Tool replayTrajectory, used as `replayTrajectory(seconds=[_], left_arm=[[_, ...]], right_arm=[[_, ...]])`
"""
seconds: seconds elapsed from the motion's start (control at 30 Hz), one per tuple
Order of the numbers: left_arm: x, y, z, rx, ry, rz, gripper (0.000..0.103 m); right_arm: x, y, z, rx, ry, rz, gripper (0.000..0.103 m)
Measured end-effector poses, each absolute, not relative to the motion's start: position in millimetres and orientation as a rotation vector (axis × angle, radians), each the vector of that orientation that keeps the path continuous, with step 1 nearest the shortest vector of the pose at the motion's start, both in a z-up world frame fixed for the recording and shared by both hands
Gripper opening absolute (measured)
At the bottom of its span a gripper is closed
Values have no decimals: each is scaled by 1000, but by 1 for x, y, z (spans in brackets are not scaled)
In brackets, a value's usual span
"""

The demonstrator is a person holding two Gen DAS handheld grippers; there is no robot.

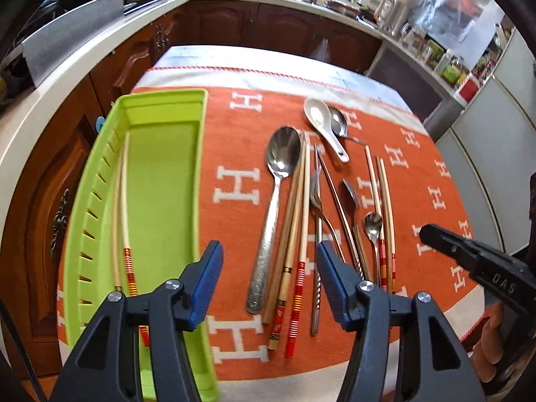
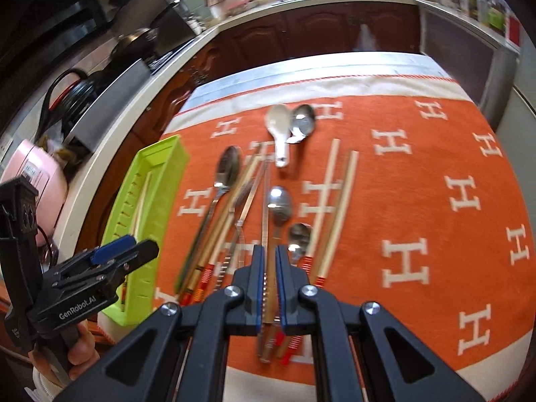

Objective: Organize utensils
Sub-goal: 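Move both open tools back over the remaining chopsticks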

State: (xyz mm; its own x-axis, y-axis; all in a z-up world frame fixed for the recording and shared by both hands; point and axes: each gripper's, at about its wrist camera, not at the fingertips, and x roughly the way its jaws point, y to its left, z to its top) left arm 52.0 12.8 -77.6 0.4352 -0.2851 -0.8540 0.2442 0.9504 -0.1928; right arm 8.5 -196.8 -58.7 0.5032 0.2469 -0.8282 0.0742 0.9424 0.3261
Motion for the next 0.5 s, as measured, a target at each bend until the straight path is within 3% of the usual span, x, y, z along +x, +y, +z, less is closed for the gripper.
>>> replayTrajectory(seconds=[0.5], left_arm=[[37,-48,-89,76,1077,-445,56]], right_arm=[[17,-237,-103,430,1129,42,7]])
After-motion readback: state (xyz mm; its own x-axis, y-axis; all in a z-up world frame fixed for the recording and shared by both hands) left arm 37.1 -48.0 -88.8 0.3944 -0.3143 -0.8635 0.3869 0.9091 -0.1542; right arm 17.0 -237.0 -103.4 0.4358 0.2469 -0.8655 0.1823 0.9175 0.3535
